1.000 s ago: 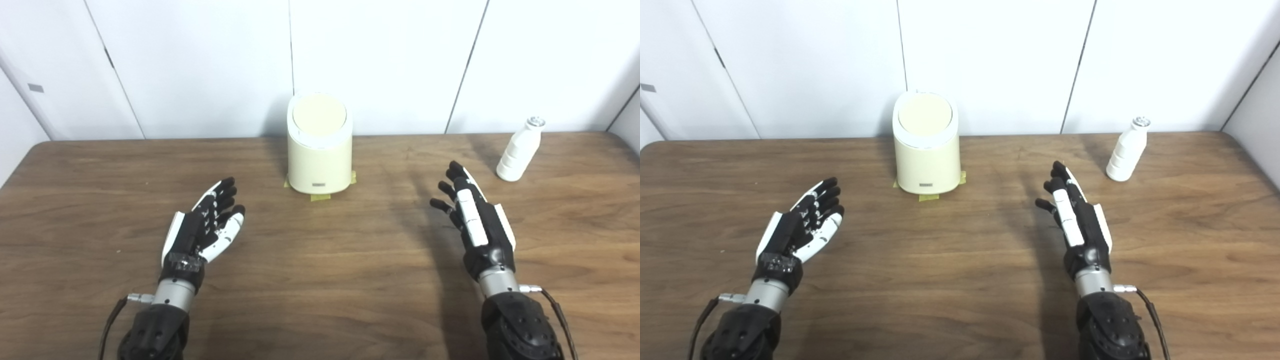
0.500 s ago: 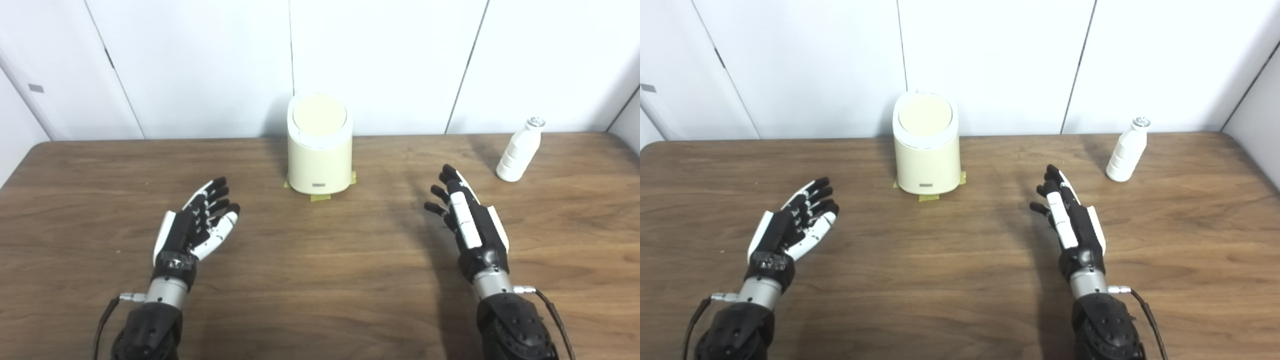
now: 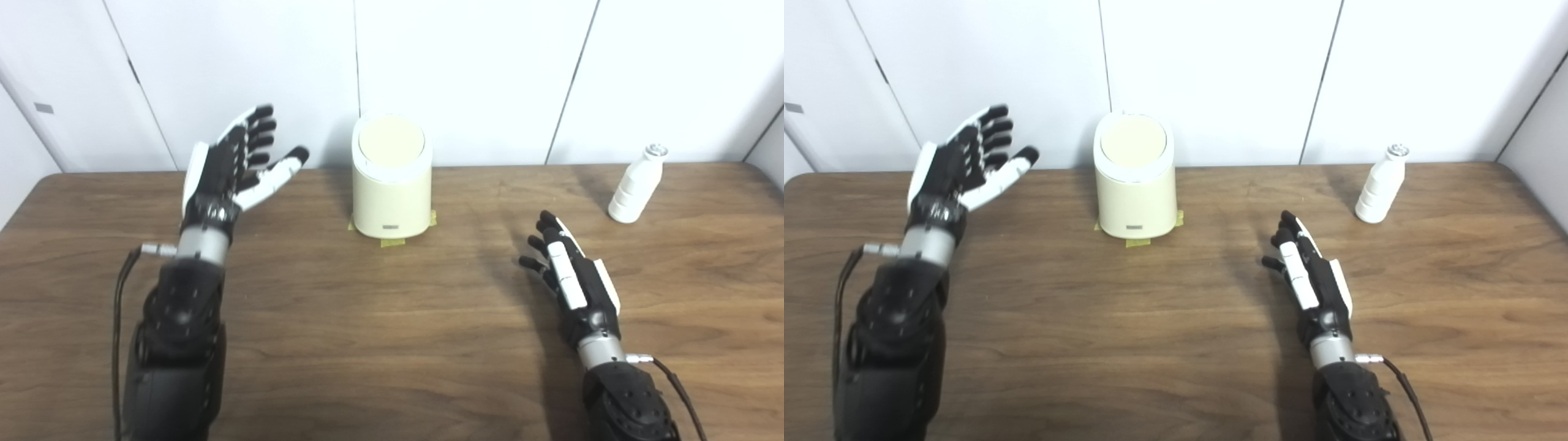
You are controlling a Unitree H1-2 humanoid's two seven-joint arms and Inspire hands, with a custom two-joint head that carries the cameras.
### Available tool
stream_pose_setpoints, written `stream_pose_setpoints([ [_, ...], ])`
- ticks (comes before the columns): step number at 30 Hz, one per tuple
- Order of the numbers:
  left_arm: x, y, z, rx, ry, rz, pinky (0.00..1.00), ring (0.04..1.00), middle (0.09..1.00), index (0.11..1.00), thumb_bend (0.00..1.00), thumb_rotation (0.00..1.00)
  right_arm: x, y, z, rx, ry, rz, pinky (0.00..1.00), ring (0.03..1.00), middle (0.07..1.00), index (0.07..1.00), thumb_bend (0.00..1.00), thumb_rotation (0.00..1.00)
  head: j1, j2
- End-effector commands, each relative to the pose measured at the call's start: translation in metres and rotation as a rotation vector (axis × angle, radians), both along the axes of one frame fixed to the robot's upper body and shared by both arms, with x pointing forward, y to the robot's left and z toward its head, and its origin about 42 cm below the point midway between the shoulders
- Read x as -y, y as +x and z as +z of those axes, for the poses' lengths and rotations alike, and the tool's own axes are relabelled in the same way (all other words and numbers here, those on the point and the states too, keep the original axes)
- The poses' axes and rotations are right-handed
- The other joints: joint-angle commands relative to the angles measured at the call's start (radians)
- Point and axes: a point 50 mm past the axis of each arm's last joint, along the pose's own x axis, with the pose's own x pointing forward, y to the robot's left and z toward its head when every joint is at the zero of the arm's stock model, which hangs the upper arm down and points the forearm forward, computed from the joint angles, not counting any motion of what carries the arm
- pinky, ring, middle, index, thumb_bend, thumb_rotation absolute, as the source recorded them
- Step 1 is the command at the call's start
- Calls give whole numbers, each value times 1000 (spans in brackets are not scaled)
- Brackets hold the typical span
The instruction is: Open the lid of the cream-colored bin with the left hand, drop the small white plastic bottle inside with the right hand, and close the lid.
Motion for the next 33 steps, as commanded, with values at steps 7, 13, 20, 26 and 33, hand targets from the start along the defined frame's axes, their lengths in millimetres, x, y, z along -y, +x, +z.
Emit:
stream_pose_setpoints([
  [7, 16, 42, 46, 57, 83, -48, 791, 854, 875, 905, 797, 230, -4, 11, 15, 95, -19, 16, 756, 894, 931, 915, 441, 828, 1, -3],
  [13, 33, 71, 61, 27, 142, -94, 800, 871, 889, 897, 822, 128, -7, 12, 16, 96, -36, 15, 739, 887, 925, 915, 434, 849, -1, -2],
  [20, 54, 100, 69, -24, 269, -107, 755, 851, 880, 901, 833, 69, -12, 13, 17, 94, -26, 15, 744, 891, 924, 915, 441, 853, -11, 5],
  [26, 74, 120, 61, -52, 404, -91, 698, 828, 886, 896, 851, 50, -17, 12, 21, 95, -19, 18, 752, 894, 930, 924, 433, 851, -23, 6],
  [33, 88, 128, 52, -18, 514, -69, 662, 811, 866, 863, 875, 58, -16, 12, 23, 92, -38, 21, 756, 888, 922, 915, 444, 865, -22, 5],
])
